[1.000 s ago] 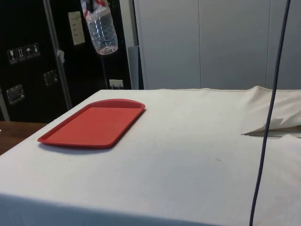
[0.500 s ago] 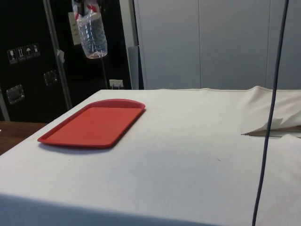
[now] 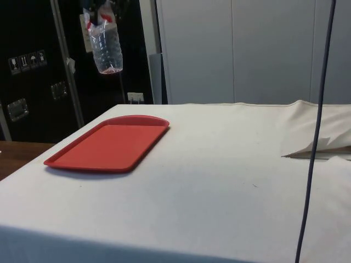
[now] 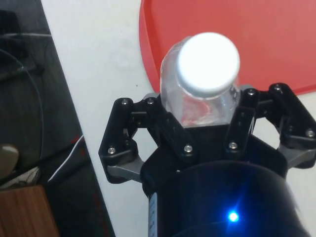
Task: Place the bottle upright on the tray.
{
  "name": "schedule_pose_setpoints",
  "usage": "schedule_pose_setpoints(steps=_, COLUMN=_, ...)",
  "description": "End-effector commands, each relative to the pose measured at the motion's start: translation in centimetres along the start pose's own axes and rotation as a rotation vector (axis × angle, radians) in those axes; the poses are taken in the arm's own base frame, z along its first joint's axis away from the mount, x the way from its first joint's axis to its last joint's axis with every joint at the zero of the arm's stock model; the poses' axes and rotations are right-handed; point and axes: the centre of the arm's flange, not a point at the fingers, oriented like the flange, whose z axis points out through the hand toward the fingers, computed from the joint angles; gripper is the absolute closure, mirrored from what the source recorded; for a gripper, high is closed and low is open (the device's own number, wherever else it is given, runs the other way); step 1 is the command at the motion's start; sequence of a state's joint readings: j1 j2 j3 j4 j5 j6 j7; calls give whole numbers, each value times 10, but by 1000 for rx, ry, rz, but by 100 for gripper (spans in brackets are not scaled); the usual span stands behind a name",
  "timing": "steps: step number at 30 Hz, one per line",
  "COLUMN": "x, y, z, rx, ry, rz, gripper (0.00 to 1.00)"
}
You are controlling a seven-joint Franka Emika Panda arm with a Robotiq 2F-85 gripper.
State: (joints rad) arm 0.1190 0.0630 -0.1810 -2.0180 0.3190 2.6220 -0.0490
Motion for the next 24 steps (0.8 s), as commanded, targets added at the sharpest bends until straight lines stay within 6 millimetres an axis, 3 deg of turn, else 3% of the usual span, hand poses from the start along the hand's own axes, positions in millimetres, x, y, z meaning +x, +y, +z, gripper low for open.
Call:
schedule_pose_setpoints(steps=1, x=0, y=1, z=2, rx=3, ry=18, rz=-7, gripper=100)
schedule_pose_setpoints(steps=24, x=-11, y=24, z=37, rx=-55, ry=83, rz=-46, gripper=100)
